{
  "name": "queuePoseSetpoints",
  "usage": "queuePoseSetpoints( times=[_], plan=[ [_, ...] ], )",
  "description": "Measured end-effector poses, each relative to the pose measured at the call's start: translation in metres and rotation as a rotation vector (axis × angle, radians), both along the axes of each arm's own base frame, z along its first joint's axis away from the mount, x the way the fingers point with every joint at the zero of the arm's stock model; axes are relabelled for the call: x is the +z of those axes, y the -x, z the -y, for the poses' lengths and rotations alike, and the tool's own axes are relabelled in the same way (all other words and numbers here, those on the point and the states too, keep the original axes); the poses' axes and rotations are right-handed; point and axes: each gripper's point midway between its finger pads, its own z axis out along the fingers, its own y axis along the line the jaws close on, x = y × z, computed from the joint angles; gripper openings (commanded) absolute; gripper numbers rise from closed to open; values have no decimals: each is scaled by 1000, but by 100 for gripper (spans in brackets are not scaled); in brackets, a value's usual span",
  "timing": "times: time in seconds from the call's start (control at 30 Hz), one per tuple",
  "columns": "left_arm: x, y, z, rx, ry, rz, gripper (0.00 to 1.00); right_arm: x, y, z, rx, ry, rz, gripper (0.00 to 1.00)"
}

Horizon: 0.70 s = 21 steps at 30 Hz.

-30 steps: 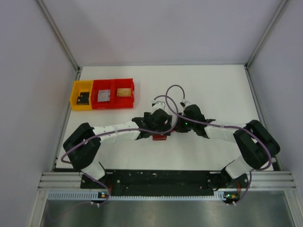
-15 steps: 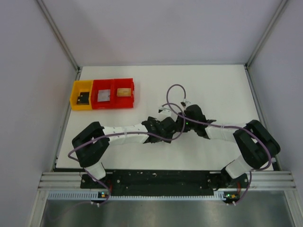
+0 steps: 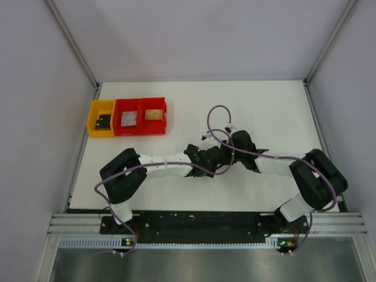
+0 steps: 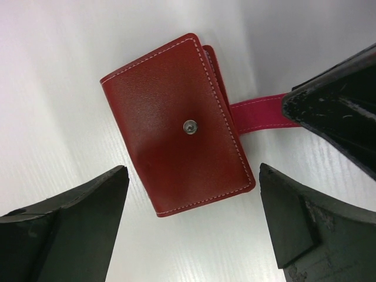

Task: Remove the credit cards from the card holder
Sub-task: Open the card holder at the center of the board.

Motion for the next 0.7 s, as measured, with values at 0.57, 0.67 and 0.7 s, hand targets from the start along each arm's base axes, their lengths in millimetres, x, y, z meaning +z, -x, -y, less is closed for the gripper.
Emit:
queuePoseSetpoints(
  times=[0.57,0.67,0.7],
  plan=[
    [5,-7,-17,28,-90,55,64,3,-2,2,-5,-7,4,0],
    [15,-10,-19,40,-81,85,64,3,-2,2,-3,-5,5,0],
    [20,-12,-20,44,-76,98,64,2,-2,3,0,-3,6,0]
  ],
)
